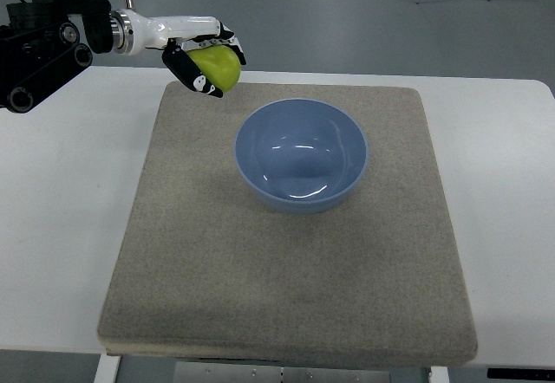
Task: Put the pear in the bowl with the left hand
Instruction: 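Carry the pear with the left hand over the light blue bowl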
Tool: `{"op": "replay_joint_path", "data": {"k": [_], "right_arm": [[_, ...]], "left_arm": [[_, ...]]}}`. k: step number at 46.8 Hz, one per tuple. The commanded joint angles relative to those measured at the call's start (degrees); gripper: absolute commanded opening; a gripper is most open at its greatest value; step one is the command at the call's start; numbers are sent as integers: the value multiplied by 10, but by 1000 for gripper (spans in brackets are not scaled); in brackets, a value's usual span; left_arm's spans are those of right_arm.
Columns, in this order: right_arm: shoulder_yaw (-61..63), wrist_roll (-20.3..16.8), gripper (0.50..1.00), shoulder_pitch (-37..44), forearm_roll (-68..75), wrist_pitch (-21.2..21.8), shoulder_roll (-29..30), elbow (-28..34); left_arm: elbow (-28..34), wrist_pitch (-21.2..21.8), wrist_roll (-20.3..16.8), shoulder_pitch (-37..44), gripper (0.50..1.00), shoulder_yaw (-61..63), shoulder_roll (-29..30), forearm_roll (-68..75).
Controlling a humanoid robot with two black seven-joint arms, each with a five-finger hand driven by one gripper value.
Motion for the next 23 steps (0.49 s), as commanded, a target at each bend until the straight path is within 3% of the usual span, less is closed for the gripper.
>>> {"op": "replay_joint_path", "data": {"k": [1,23], "right_arm": [[0,0,924,0,0,0,0,0],[0,0,924,0,0,0,0,0]], "left_arm": [[-23,-3,-1,-1,531,-16,3,1],[-129,-5,-1,-1,544,-15,-20,9]]}}
